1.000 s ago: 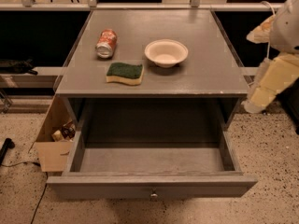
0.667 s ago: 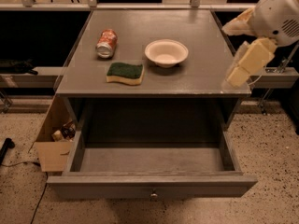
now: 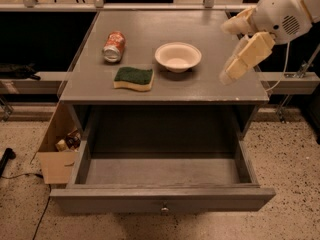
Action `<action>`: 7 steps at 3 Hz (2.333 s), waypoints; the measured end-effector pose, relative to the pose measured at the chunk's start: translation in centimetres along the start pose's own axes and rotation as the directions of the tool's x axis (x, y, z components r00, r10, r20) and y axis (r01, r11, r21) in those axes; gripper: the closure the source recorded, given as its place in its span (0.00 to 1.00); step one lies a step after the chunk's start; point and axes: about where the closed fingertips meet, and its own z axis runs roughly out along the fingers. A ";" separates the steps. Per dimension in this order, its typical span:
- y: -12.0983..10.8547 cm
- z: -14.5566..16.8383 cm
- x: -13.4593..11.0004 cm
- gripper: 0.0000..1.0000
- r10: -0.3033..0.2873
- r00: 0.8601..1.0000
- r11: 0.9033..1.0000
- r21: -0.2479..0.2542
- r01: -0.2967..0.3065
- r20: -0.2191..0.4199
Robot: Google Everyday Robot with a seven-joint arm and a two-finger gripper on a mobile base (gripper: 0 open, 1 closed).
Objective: Place sponge into top drawer
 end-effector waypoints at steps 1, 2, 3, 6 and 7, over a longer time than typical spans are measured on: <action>-4.5 1.6 -1.6 0.00 0.025 0.999 0.992 0.124 -0.029 0.033; -10.4 3.0 -4.5 0.00 0.038 0.998 0.967 0.251 -0.051 0.060; -9.9 3.6 -4.1 0.00 0.048 0.997 0.968 0.242 -0.061 0.059; -8.9 11.2 -7.2 0.00 -0.031 0.999 0.985 0.171 0.033 -0.018; -8.9 11.2 -7.2 0.00 -0.031 0.999 0.985 0.171 0.033 -0.018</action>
Offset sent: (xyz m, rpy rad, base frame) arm 0.1794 0.0358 0.0416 0.0482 -0.2607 -0.3340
